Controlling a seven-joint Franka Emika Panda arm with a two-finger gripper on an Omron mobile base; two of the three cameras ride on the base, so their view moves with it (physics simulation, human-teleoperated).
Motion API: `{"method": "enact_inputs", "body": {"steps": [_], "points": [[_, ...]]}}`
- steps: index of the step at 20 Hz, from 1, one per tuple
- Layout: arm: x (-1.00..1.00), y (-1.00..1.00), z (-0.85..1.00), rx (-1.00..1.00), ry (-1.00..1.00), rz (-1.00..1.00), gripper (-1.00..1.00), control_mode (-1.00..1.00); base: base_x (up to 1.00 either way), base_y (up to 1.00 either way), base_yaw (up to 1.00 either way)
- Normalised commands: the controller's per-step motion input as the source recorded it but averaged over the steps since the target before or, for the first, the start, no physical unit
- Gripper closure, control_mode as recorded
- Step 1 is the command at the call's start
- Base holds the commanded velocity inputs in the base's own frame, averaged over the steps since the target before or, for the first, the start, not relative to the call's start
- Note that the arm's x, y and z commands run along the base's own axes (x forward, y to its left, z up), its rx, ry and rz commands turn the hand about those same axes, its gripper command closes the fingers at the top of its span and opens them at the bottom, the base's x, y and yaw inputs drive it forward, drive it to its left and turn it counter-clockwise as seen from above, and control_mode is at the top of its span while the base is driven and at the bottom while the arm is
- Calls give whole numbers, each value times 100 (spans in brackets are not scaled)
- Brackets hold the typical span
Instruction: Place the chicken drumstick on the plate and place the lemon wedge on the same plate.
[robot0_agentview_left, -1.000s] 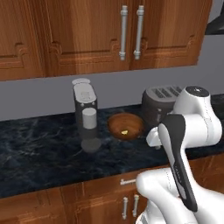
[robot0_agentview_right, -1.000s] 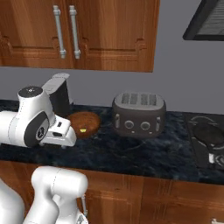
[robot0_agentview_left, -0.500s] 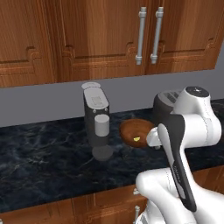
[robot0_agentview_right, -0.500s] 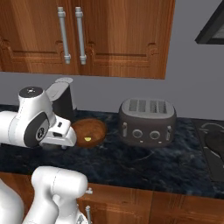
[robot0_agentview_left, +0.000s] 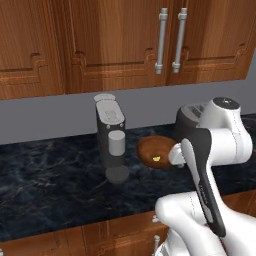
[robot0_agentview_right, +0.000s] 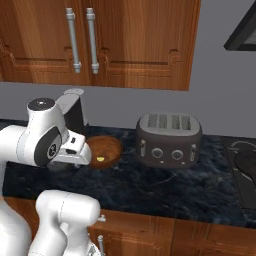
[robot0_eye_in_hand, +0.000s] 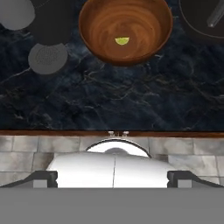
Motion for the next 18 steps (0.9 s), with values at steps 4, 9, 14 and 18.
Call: {"method": "enact_inputs", "body": {"steps": [4, 9, 14, 18], "points": [[65, -26, -2, 0, 0, 10, -100, -100, 0, 0, 0], [56, -3, -20, 0, 0, 14, -100, -100, 0, 0, 0], [34, 5, -36, -2, 0, 21, -100, -100, 0, 0, 0], [28, 10, -47, -7, 0, 17, -100, -100, 0, 0, 0]]}}
